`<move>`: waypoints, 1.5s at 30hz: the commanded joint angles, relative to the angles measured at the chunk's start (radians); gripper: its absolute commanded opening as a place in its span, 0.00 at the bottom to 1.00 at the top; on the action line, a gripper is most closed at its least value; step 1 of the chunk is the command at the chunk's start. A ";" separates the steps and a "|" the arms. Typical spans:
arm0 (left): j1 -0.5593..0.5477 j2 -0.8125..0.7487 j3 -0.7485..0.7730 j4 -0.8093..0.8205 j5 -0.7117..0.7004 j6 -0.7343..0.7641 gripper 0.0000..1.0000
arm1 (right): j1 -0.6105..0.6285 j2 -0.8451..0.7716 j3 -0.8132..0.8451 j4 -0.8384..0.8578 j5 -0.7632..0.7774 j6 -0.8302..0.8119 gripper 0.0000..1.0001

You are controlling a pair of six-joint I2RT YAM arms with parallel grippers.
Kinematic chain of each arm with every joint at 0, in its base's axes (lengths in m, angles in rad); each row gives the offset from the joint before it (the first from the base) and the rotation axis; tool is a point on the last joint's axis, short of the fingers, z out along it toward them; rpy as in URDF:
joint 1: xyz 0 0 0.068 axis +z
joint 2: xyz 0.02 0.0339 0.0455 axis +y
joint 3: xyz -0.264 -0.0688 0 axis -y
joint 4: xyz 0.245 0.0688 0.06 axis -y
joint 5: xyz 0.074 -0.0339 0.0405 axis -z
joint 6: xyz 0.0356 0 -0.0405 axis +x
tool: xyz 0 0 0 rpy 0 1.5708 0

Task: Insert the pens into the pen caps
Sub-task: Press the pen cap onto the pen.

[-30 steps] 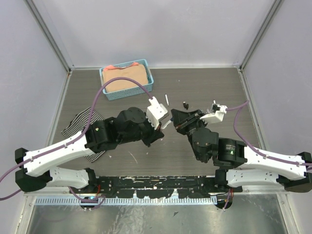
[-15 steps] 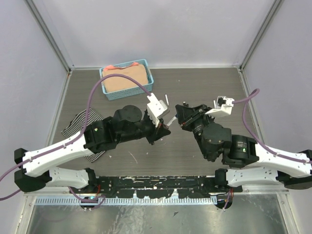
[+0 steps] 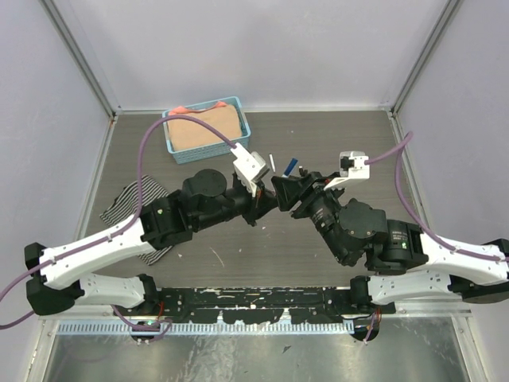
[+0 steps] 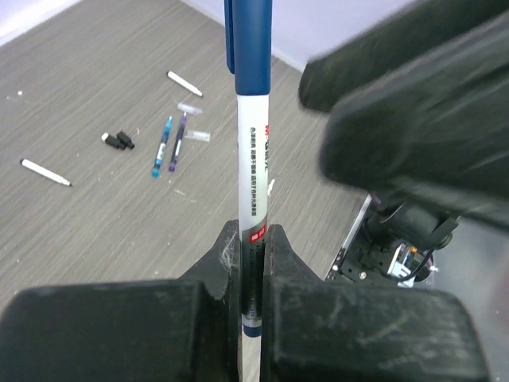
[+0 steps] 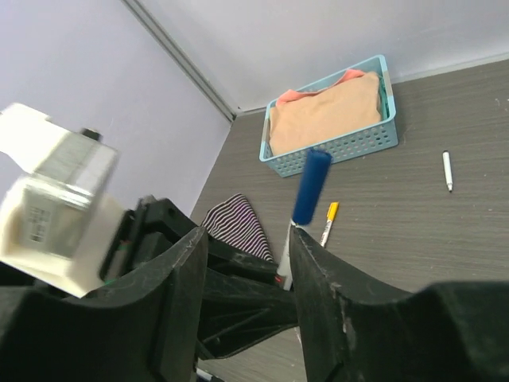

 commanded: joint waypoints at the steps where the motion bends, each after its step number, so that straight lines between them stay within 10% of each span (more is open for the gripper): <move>1: 0.001 -0.001 -0.043 0.036 -0.014 -0.020 0.00 | 0.006 -0.023 0.064 0.052 0.007 -0.072 0.54; 11: 0.001 -0.060 -0.104 0.050 -0.041 -0.038 0.00 | -0.074 -0.017 0.124 -0.077 0.028 -0.020 0.66; 20: 0.001 -0.066 -0.105 0.052 -0.042 -0.040 0.00 | -0.478 0.055 0.133 -0.135 -0.515 0.098 0.64; 45: 0.001 -0.078 -0.094 0.068 -0.039 -0.029 0.00 | -0.485 0.036 0.061 -0.106 -0.590 0.165 0.34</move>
